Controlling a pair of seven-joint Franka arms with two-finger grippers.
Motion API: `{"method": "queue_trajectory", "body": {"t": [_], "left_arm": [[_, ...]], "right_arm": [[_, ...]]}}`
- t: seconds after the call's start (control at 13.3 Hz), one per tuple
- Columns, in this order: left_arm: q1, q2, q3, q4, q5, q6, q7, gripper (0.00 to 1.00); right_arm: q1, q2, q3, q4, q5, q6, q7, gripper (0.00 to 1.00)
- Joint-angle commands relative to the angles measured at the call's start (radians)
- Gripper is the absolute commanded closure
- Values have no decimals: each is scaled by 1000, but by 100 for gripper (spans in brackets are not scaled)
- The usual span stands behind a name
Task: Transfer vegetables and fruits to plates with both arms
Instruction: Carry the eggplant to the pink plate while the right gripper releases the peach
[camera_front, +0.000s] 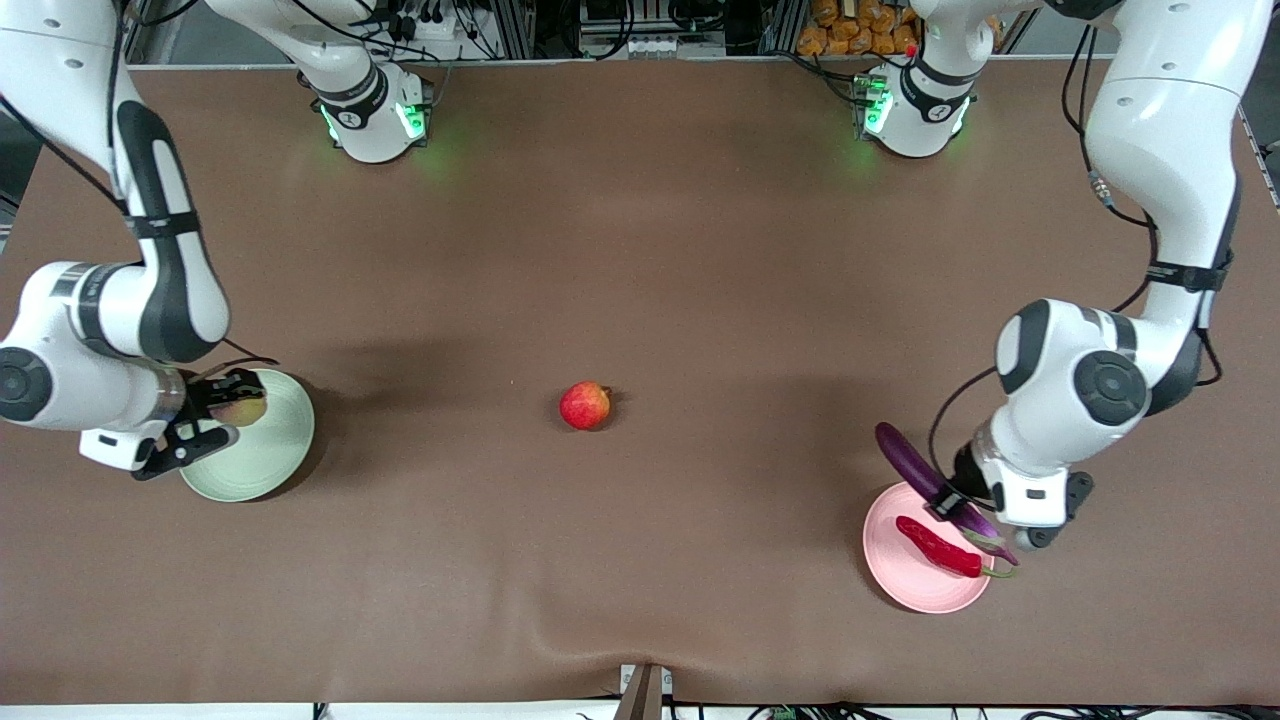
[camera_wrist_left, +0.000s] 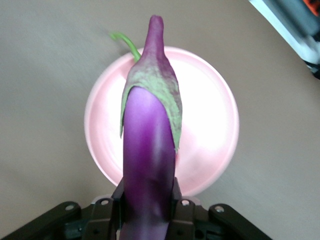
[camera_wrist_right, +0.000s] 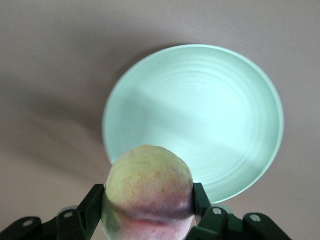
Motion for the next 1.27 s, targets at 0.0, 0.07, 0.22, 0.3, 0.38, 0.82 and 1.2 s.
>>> {"method": "queue_trajectory", "body": {"t": [0.0,0.07,0.22,0.3,0.38,0.82,1.2], "left_arm": [[32,24,-14,21,2,-7,49,100],[57,33,-14,21,2,-7,64,100],[101,76,-15,26,-54,1,92,100],[103,88,-15,40,-123,2,94,100],[103,105,-14,66,-242,4,88,100],[100,185,9,138,-344,8,97,100],[95,234,9,170,-346,39,114,100]], "right_arm": [[-56,95,23,74,-18,75,-198,80],[-79,120,23,74,-14,129,-259,75],[-107,149,25,78,-2,168,-350,37],[-116,154,28,78,5,169,-360,6],[-110,151,28,79,30,166,-354,0],[70,114,34,151,218,-82,-62,0],[311,114,39,188,314,-81,406,0]]}}
